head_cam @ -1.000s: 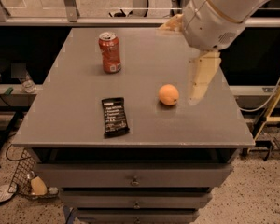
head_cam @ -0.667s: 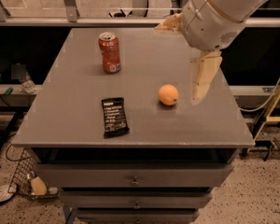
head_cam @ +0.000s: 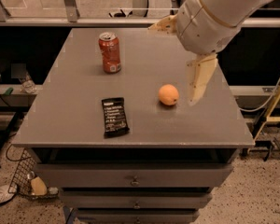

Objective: Pick rxbar chocolate

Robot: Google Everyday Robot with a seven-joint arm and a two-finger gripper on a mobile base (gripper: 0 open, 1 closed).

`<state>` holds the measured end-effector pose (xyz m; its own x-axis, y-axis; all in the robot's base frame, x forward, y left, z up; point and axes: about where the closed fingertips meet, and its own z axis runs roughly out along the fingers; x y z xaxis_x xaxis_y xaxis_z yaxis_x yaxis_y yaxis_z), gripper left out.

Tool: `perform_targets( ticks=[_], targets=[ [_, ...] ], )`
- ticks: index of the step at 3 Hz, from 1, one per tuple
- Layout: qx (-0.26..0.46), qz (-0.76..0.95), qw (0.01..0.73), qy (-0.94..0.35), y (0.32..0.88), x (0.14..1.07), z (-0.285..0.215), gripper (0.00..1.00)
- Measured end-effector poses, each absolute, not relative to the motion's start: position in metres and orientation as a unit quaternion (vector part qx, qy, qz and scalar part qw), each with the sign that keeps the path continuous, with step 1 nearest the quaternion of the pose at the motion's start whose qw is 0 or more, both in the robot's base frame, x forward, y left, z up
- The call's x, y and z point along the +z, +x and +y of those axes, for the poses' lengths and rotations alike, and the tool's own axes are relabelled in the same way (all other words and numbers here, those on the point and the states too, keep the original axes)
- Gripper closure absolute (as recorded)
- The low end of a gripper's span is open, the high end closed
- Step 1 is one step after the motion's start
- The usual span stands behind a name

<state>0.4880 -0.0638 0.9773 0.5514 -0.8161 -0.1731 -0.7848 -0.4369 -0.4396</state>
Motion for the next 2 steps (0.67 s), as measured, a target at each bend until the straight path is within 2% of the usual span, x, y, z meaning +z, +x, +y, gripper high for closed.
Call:
perform_targets(
  ticks=[1, 2],
  targets=[
    [-0.073, 0.383, 0.225, -0.893, 0.499, 0.95, -0.027, 0.0],
    [-0.114, 0.327, 0.178, -0.921, 0.517, 0.92, 0.0, 0.0]
  ],
)
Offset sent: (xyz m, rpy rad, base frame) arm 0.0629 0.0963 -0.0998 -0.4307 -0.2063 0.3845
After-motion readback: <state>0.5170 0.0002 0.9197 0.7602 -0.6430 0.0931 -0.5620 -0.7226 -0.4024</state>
